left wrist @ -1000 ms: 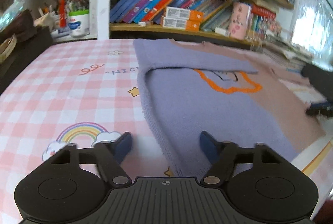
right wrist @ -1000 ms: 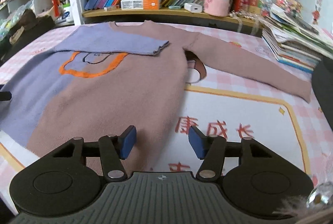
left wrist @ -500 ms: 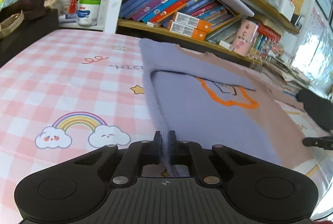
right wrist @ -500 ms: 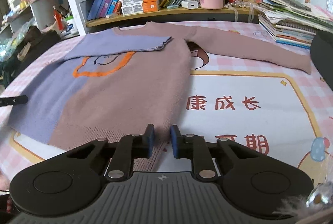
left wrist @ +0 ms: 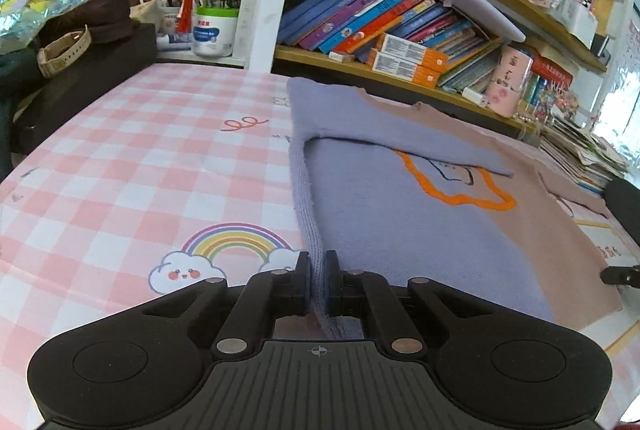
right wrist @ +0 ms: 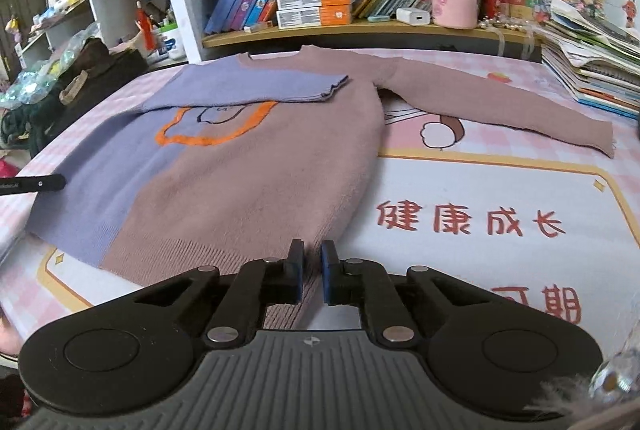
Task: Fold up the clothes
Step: 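Pinch the lavender side edge with the left gripper and fold it inward, then reach the right gripper to the mauve sleeve cuff and grasp it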
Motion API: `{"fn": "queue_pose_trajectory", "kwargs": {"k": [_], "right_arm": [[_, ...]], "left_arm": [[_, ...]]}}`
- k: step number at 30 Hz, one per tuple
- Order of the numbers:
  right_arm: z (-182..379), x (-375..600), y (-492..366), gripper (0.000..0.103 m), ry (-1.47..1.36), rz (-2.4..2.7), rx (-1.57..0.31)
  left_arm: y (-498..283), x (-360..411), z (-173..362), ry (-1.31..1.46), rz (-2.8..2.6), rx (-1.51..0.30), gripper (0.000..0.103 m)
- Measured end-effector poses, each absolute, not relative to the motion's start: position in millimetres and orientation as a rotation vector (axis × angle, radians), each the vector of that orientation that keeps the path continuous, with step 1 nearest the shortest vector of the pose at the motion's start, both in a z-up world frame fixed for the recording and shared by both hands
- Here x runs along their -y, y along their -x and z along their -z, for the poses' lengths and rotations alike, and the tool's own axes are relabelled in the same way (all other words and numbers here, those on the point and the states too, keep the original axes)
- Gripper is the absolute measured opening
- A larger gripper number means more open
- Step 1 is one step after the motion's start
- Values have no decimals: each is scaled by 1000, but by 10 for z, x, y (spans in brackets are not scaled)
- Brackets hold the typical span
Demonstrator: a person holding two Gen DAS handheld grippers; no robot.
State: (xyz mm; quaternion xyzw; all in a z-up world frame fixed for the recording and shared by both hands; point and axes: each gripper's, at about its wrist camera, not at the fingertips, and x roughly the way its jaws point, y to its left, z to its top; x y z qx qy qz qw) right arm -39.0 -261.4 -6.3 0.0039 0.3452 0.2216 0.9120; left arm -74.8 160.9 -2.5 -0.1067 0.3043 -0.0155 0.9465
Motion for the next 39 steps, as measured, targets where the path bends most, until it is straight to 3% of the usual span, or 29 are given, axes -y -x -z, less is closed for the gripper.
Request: {"fn": "queue_pose_trajectory", "kwargs": {"k": [9,12,17,25,37,39], "right_arm": [[65,2620,390,9,-16,-460,-712],[65,2619,395,10,-17,-458,-710],[-25,2711,435,21,-15,-437,-664],[-88,2978,260,30,-27,-318,-642],[-87,3572,-408,44,-22,-64,-679],[-95,3697,-590,52,-46,-10,-686]], "left_arm": [[764,-1551,22,169,17,-616,8],[780,-1506,-7,131,-14,-621,15],[858,-1430,-198,84,-21,-541,51],[756,-1062,-372,21,151,-459,71],[477,-522,-195,-96,384,-465,90],[466,-488,-166,-131,397,-465,91]]}}
